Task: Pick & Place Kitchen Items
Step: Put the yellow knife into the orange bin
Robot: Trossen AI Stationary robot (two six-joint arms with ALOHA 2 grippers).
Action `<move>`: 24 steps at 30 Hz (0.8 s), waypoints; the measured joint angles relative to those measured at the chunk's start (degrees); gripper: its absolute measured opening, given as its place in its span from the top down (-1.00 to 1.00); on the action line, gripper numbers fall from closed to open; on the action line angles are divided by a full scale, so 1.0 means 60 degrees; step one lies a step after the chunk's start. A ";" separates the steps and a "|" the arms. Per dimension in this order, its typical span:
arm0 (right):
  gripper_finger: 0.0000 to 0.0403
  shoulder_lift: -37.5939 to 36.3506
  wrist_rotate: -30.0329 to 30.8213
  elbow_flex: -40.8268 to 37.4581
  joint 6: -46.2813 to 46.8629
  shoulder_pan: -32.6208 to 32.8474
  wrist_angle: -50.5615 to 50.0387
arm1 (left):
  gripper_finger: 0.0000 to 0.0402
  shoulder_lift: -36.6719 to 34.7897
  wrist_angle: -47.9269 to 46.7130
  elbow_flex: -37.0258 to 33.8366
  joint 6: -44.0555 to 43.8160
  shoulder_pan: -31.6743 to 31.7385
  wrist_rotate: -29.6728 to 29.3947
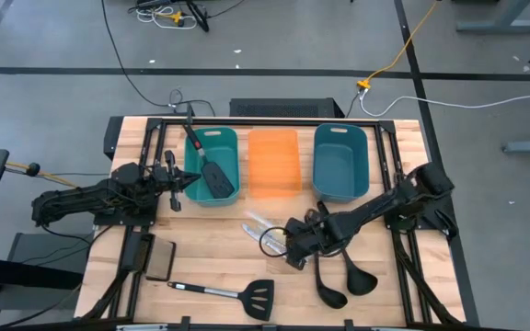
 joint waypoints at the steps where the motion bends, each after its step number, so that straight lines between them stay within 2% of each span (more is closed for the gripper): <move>1: 0.60 -0.0227 0.0029 0.0000 -0.0630 -0.0002 0.0290 | 0.91 0.0000 0.0004 0.0000 -0.0002 0.0000 -0.0005; 4: 0.60 -0.0897 0.0316 -0.0022 -0.2340 -0.0079 0.1045 | 0.91 0.0000 0.0003 0.0000 0.0000 0.0001 0.0000; 9: 0.60 -0.2645 0.0660 -0.0888 -0.3716 -0.0559 0.2031 | 0.91 0.0000 -0.0033 0.0000 -0.0003 0.0002 -0.0004; 11: 0.60 -0.3498 0.0539 -0.1707 -0.4255 -0.0716 0.2957 | 0.91 -0.0003 -0.0040 0.0000 0.0000 0.0002 0.0001; 16: 0.60 -0.5871 0.0198 -0.4449 -0.5081 -0.0972 0.6558 | 0.91 -0.0004 -0.0049 0.0000 0.0030 -0.0001 -0.0006; 21: 0.60 -0.7937 0.0586 -0.6837 -0.5057 -0.1143 0.8381 | 0.91 -0.0003 -0.0051 0.0000 0.0033 0.0002 -0.0018; 24: 0.60 -0.8733 0.0683 -0.8024 -0.5052 -0.1193 0.9283 | 0.91 0.0000 -0.0051 0.0000 0.0033 0.0002 -0.0018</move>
